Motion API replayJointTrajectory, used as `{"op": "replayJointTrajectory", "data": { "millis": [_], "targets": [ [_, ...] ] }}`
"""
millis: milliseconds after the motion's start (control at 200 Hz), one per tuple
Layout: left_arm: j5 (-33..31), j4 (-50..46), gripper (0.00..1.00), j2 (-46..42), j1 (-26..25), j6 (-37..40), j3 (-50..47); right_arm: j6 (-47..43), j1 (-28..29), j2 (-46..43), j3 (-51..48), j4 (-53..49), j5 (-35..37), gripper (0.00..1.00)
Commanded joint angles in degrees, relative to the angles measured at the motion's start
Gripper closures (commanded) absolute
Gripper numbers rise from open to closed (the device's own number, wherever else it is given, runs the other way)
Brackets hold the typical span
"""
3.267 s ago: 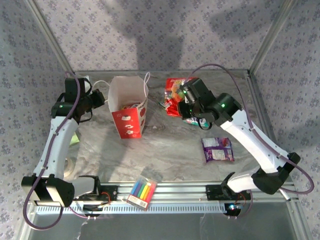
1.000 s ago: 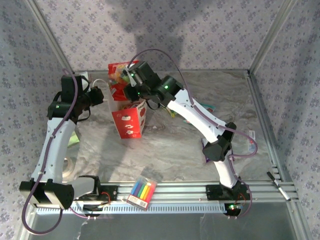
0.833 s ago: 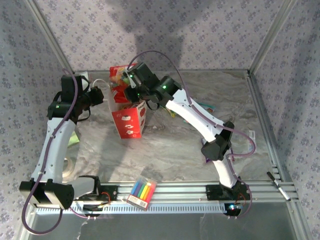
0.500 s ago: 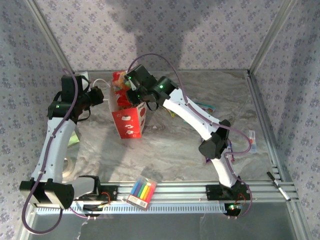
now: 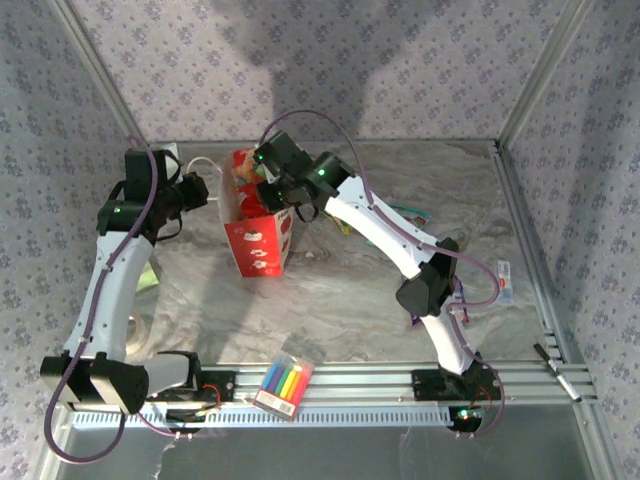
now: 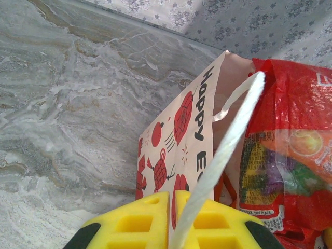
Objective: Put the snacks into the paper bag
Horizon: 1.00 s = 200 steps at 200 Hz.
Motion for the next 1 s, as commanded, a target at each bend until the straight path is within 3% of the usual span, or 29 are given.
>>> {"op": "replayJointTrajectory", "data": {
  "millis": [0, 994],
  "targets": [
    [1.02, 0.15, 0.89, -0.01, 0.05, 0.19, 1.76, 0.86, -0.21, -0.61, 2.97, 1.97, 1.2, 0.89],
    [1.04, 0.14, 0.89, -0.04, 0.04, 0.2, 1.7, 2.09, -0.86, 1.06, 4.52, 0.01, -2.41, 0.82]
  ]
}}
